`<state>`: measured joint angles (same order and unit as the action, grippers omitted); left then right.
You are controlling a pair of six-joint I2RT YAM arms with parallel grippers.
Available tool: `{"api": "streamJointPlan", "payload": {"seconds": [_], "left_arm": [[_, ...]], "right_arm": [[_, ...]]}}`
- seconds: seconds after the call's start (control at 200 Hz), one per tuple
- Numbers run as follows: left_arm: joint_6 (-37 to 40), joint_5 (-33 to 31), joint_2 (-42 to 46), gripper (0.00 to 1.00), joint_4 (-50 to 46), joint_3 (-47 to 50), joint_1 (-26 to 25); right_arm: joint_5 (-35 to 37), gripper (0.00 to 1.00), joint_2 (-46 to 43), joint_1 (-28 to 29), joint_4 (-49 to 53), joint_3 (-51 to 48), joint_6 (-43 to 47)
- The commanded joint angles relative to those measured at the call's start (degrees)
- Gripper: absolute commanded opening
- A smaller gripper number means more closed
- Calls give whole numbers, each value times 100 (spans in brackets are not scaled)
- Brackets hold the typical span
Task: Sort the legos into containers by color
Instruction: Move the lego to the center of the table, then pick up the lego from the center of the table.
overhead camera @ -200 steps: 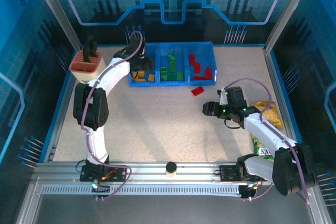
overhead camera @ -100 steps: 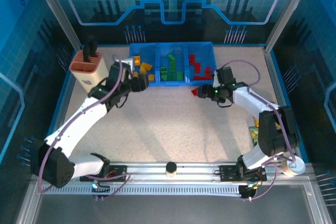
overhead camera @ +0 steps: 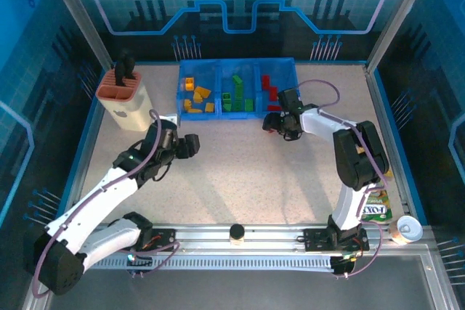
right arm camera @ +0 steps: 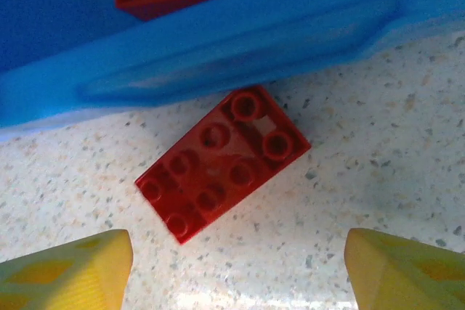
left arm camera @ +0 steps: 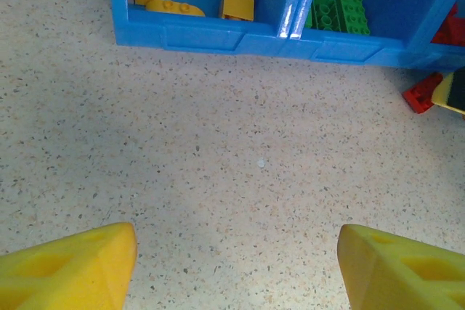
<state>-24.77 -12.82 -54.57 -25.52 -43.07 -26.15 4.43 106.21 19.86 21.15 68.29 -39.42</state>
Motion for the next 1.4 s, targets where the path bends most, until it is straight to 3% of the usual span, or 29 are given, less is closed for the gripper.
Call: {"api": "streamJointPlan", "payload": {"seconds": [0.0,0.315,0.605,0.886,1.186,1.391], "left_arm": [[-127,-159,214,74,-181,145,-48],[-91,-206,282,73,-218,193,-54],[-106,-195,262,71,-115,268,-53],[-203,-133,266,70,-74,310,-54],[-309,-117,468,69,-106,506,-89],[-283,-144,561,69,-182,502,-91]], "right_arm": [[334,77,301,96,91,283,-328],[599,71,735,277,164,462,-397],[614,39,193,306,-83,-302,-277],[552,44,-471,444,-225,-1009,-277],[762,54,-621,762,19,-1198,-267],[774,45,-609,774,86,-1247,-286]]}}
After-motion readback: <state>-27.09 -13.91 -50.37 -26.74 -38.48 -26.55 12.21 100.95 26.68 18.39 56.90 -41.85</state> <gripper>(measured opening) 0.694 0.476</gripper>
